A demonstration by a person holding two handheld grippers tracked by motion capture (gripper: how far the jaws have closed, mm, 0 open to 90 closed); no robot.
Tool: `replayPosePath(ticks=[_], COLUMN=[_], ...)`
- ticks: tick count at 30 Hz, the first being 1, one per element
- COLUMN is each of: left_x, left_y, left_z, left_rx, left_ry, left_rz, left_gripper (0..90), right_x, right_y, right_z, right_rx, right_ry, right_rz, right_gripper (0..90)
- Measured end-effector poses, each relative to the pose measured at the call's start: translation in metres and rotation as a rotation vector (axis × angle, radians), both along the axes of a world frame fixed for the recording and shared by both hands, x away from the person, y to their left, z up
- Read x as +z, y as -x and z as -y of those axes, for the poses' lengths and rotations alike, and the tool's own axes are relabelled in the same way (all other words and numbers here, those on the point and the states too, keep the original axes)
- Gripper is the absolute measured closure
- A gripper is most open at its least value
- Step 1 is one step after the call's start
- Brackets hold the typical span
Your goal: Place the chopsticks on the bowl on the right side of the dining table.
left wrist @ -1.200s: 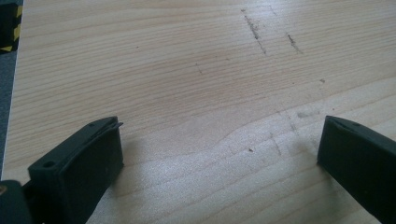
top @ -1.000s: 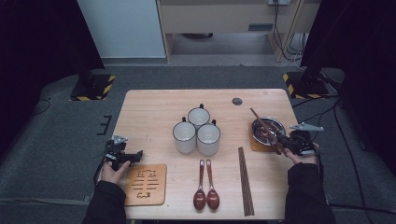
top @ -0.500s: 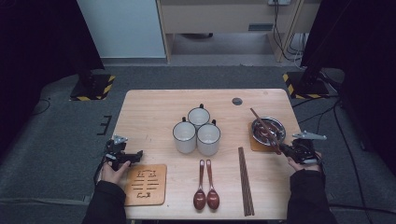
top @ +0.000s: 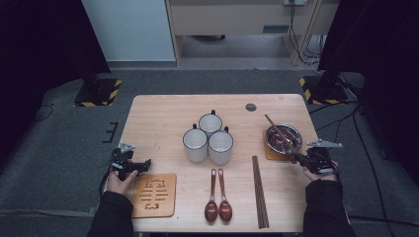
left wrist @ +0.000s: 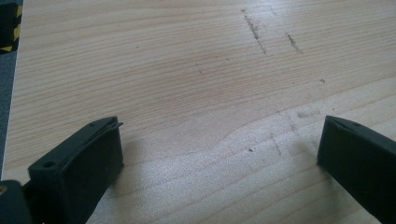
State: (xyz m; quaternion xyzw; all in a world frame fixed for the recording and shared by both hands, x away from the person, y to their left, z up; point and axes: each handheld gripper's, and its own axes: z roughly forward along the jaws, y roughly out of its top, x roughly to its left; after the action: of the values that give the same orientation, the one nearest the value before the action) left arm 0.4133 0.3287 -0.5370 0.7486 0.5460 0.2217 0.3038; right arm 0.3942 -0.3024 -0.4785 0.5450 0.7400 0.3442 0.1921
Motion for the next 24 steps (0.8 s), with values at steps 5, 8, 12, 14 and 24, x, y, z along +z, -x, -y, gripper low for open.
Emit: replayPosePath(ticks=[5,8,12,14,24], left_x=[0.000,0.000,0.000,0.000,0.000], left_y=[0.000,0.000,0.000,0.000,0.000], left_z=[0.000,0.000,0.000,0.000,0.000], left_rx=[0.000,0.000,0.000,0.000,0.000], left_ry=[0.000,0.000,0.000,0.000,0.000], left_rz=[0.000,0.000,0.000,0.000,0.000], left_gripper=[0.0,0.0,0.0,0.0,0.0], right_x=[-0.001,0.000,-0.001,-0.001,-0.003], right_y=[-0.001,-0.001,-0.001,-0.001,-0.005], right_z=[0.004,0.006,0.011,0.013,0.020], right_rx=[-0.011,-0.025,-0.051,-0.063,-0.107], right_ry=[0.003,0.000,-0.002,-0.004,0.007], right_rz=[0.006,0.003,0.005,0.005,0.017], right_gripper=[89.8,89.7,89.5,89.4,88.2])
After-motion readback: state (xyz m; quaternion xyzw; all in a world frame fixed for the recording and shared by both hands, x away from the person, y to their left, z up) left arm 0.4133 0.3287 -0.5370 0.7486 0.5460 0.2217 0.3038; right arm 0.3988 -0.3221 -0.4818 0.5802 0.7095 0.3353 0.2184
